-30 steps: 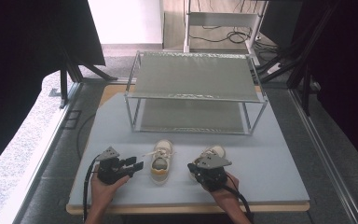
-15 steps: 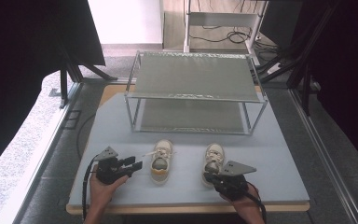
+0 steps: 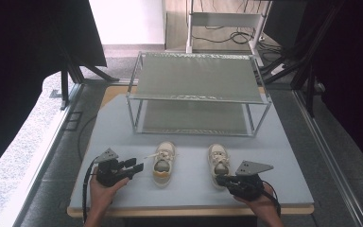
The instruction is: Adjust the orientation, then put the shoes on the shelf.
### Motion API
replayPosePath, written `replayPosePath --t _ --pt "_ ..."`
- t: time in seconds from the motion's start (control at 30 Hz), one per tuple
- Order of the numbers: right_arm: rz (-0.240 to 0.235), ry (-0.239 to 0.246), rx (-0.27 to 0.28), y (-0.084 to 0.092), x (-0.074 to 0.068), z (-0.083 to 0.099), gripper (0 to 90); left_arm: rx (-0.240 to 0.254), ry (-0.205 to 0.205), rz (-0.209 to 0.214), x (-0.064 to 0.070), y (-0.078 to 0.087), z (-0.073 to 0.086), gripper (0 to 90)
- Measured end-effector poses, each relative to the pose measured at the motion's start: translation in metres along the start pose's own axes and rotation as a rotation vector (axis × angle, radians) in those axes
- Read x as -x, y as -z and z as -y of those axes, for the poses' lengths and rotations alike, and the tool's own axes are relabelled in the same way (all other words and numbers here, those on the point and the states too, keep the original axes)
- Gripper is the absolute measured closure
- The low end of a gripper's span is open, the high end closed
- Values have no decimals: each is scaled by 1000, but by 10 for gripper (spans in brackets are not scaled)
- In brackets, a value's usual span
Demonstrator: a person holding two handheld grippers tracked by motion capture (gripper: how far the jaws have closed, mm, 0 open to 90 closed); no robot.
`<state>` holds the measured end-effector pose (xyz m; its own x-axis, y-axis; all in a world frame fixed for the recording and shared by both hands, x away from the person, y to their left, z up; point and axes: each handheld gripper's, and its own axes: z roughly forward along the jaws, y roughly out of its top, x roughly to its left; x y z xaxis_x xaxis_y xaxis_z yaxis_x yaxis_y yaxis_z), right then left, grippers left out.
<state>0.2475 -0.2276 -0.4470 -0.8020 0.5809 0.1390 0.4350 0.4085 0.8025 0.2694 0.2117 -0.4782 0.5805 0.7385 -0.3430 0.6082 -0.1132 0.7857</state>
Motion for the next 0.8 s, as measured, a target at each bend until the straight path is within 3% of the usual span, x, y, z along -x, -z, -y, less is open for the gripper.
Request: replayPosePath --t 0.2,0.3,0.37,0.43,0.63,0.8 --pt "-24 58 59 8 -1 -6 725 15 -10 -5 3 4 -3 531" --pt "-49 88 66 9 5 -9 637 34 -42 -12 9 9 -10 485" --pt "-56 131 57 7 8 -12 575 43 -71 5 15 12 -17 447" --pt "-61 141 54 7 9 -13 563 43 -105 24 21 13 -25 436" --pt "-80 174 -36 10 16 -32 524 13 -236 82 48 8 -52 419" --pt "-102 211 -116 12 21 -48 498 -67 -322 125 65 -4 -68 412"
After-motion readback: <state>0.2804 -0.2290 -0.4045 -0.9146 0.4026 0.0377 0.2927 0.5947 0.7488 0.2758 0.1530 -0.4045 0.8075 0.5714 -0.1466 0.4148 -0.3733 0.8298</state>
